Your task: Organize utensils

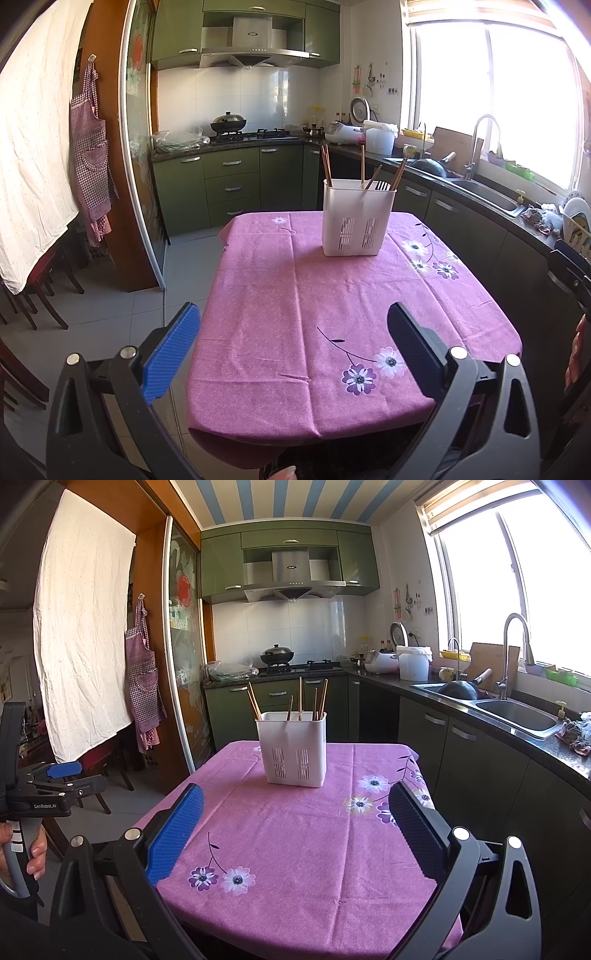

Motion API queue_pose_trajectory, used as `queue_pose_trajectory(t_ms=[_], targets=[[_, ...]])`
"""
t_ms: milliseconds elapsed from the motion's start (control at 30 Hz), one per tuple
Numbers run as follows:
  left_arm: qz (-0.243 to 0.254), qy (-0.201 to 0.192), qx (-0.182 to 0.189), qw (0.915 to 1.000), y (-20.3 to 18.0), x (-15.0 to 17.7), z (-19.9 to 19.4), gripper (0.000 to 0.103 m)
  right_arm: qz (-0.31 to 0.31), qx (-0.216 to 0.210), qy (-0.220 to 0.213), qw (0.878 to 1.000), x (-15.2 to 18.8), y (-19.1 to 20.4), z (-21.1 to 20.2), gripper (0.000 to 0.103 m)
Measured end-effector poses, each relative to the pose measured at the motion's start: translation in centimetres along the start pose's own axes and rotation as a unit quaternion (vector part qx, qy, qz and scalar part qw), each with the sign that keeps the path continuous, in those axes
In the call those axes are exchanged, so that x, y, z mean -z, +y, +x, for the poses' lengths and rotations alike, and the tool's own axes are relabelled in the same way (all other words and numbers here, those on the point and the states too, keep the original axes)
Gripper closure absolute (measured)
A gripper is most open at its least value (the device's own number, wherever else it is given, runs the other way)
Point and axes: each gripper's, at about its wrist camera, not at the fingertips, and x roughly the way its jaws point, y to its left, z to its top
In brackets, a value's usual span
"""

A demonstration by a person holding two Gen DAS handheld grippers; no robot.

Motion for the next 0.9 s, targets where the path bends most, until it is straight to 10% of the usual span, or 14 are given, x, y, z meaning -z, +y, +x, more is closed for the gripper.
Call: queue_pose_trajectory(t_ms=[900], targets=[[0.033,0.009,-0.005,0.9994,-1.0,-0.1,0.8,0.007,0.003,0.001,0.005,1.000,0.3,0.0,0.3,0.004]])
